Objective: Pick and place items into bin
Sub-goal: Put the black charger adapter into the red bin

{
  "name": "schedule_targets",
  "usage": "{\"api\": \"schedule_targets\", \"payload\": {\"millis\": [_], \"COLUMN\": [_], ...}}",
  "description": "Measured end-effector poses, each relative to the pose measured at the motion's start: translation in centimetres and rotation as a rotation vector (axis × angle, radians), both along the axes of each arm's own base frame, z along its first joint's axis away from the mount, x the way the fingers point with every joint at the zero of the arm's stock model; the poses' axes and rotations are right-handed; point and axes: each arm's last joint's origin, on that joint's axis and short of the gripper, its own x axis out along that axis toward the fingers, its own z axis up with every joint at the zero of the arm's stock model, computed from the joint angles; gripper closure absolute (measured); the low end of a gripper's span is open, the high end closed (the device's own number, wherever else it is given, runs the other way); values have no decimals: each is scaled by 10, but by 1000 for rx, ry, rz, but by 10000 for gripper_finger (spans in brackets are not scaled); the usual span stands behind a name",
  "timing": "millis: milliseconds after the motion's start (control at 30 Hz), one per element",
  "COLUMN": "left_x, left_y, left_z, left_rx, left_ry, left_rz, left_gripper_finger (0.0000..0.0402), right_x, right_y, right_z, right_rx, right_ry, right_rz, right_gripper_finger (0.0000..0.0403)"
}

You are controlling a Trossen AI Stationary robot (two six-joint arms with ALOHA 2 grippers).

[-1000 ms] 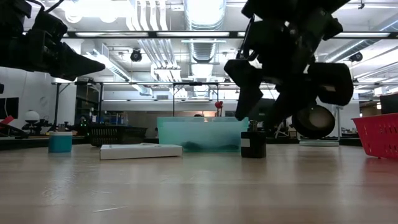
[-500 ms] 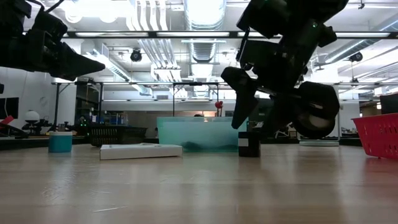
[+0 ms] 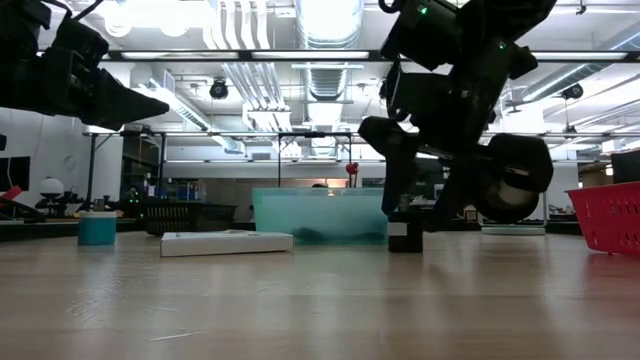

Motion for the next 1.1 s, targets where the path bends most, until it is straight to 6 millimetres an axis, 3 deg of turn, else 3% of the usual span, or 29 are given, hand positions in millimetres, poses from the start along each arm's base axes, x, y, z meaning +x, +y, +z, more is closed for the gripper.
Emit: {"api": "schedule_targets", "payload": {"millis": [533,1100], "left_x": [0,0], "left_y": [0,0], "left_z": [0,0], "left_rx": [0,0], "left_ry": [2,2], "left_rz": [0,-2], "left_gripper_finger": [391,391], "right_x": [-2,-5], "right_y": [1,4], "right_z": [-1,-4], "right_rx": [104,239], "right_ry": [32,80], "right_rz": [-84,-117], "right_gripper_finger": [205,207]}}
